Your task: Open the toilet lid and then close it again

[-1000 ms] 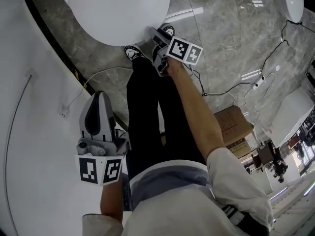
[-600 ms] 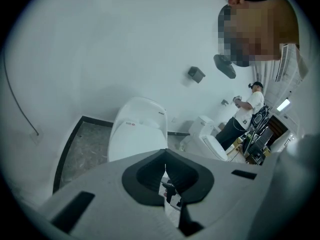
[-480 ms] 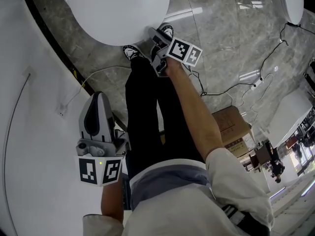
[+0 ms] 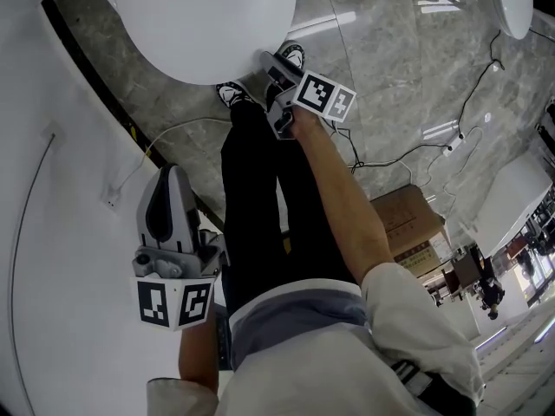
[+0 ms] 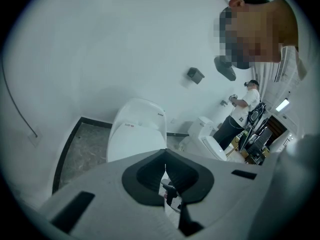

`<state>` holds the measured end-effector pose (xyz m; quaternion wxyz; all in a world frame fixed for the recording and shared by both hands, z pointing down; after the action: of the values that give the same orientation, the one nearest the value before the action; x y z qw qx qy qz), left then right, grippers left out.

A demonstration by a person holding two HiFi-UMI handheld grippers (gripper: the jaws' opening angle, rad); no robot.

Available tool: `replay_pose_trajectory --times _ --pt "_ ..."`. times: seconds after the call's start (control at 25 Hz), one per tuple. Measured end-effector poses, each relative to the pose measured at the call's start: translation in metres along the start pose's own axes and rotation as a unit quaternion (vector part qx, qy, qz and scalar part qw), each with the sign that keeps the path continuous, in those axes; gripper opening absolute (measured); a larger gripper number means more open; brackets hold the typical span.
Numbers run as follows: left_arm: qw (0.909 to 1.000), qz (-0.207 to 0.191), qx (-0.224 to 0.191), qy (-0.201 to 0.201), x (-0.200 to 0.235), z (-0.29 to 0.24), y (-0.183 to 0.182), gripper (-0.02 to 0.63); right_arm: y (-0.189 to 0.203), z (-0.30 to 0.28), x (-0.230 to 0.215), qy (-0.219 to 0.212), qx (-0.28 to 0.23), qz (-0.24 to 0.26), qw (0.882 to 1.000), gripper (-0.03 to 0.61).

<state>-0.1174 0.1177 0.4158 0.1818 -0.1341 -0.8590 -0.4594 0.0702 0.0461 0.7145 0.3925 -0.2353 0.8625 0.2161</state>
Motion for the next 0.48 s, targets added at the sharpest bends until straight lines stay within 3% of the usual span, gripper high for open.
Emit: replay_pose_trajectory --times 0.48 --pt "1.0000 -0.001 -0.006 0.006 -0.001 0.002 -0.010 0.008 -0.005 0.013 0.015 -0.015 -0.019 -0.017 1.000 0.118"
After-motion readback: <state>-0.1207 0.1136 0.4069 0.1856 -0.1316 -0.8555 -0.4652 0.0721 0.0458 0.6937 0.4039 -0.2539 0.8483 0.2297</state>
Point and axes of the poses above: the fingertips, and each gripper's own axes: z backward along the fingers, x to its left, y out of its underside, the point moved 4 cm from there along z, backward along the fingers, and after that the axes turned 7 degrees about -x, right-handed, at the moved point
